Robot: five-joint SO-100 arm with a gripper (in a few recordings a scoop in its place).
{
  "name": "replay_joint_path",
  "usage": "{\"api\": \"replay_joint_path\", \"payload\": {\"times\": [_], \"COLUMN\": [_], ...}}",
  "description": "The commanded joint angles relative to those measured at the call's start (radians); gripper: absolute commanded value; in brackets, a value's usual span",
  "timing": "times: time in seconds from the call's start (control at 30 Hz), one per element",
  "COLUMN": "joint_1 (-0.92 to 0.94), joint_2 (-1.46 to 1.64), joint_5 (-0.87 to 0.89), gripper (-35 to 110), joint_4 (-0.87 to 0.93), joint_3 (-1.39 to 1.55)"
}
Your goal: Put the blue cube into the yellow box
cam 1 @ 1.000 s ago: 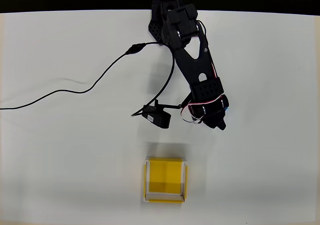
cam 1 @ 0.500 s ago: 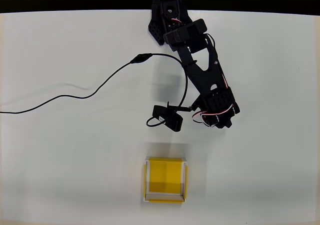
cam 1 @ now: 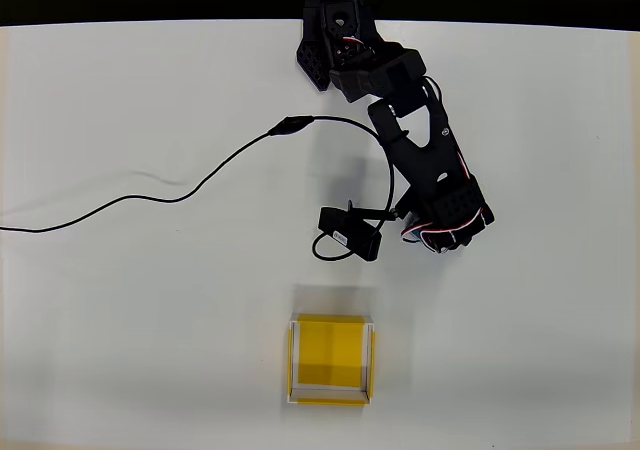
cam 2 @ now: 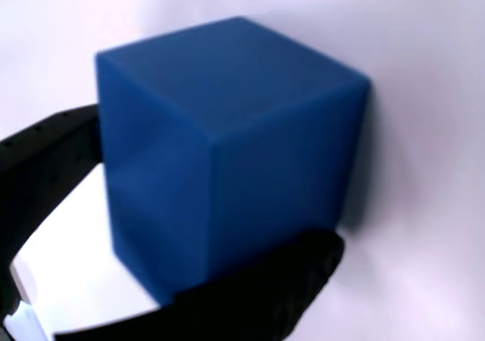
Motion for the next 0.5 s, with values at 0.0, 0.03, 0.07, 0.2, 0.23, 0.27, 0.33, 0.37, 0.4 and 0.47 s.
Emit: {"api": "replay_joint_path", "payload": {"times": [0.0,0.03,0.07,0.2,0.23,0.27,0.33,0.37,0.4,0.47], "joint_1": [-0.015,-0.015,-0.012,-0.008,-0.008,-0.006,-0.005,-0.005,-0.005,-0.005], "joint_2": [0.034,0.031,0.028,0.017,0.015,0.015,0.015,0.015,0.017,0.025], "joint_5": [-0.014,-0.014,-0.014,-0.029,-0.034,-0.037,-0.038,-0.04,-0.04,-0.051], "gripper": [39,37,33,21,17,15,12,11,9,7], "joint_4": [0.008,0.009,0.009,0.006,0.006,0.005,0.0,-0.002,-0.002,0.002], "joint_3": [-0.074,-0.075,-0.075,-0.075,-0.075,-0.075,-0.075,-0.075,-0.075,-0.075]}}
